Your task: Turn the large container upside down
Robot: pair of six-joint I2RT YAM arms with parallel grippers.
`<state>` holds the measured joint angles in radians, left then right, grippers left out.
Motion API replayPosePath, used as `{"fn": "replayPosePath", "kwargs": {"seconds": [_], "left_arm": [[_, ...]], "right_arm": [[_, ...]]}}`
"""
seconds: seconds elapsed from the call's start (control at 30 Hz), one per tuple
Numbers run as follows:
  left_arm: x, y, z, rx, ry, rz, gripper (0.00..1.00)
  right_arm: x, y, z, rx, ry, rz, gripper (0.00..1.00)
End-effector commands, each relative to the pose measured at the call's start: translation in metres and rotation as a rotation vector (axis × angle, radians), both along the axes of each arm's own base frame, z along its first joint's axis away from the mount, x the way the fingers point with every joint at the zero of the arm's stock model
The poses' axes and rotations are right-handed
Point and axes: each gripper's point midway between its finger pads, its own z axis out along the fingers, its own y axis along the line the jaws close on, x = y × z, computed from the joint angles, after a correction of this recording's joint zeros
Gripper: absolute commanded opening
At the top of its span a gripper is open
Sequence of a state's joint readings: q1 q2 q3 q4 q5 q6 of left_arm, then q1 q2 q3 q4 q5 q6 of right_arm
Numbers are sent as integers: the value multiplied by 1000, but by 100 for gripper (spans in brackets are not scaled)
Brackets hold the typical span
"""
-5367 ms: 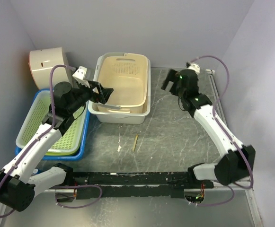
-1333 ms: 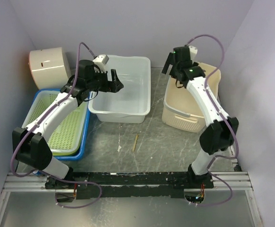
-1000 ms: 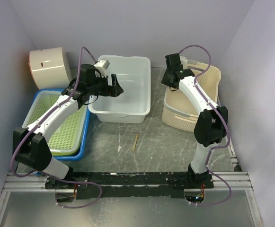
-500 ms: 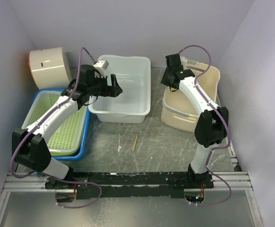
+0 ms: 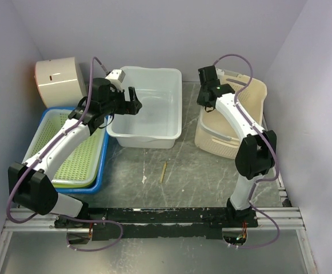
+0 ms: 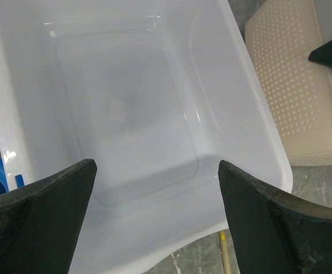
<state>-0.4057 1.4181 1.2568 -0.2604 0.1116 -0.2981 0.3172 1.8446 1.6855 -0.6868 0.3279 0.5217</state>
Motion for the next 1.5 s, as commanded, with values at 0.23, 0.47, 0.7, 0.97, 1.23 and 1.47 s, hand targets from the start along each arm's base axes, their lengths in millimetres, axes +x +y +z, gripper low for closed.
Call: {"fn": "replayPosePath", "kwargs": {"seconds": [0.23, 0.47, 0.7, 0.97, 1.23, 1.47], "left_arm": [[1, -2, 13, -4, -25, -17, 99], [-7, -23, 21, -72, -13, -123, 98], [-4, -31, 11, -124, 69, -111, 96], [-2, -52, 4, -67, 103, -103, 100], [-9, -87, 30, -162, 65, -220, 99], [-17, -113, 37, -227, 79, -301, 100]], "right_arm": [[1, 8, 183, 376, -437, 289, 0], [-12, -30, 180, 671, -484, 416, 0], [-19, -43, 146, 842, -415, 484, 0], [-9, -80, 77, 978, -291, 332, 2], [1, -107, 41, 881, -213, 194, 18], [9, -135, 21, 825, -184, 86, 24]]}}
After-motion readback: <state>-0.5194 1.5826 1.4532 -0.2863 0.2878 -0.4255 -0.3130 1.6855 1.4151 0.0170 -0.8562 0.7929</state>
